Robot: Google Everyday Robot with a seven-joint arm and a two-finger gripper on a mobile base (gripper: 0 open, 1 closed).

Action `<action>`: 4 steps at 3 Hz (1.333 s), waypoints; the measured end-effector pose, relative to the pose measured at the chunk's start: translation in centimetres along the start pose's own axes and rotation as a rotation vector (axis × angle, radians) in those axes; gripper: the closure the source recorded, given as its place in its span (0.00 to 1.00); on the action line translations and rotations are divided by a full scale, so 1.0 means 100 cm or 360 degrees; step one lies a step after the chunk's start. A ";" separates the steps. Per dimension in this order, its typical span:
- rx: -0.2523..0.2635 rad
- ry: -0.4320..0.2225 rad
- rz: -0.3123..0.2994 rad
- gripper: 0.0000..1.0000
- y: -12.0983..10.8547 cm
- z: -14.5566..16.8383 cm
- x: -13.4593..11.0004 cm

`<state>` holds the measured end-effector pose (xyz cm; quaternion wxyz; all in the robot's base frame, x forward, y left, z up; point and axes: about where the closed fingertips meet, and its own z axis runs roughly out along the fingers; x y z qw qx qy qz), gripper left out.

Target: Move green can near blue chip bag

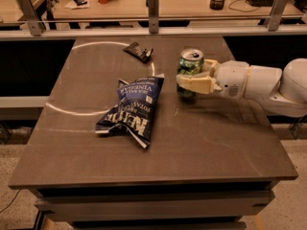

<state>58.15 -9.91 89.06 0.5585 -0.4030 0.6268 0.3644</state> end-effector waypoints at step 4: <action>-0.0087 0.0010 0.0059 0.83 0.024 0.037 0.016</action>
Offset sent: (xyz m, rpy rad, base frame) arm -0.0092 0.0419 -0.0193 -0.0157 0.0046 0.0646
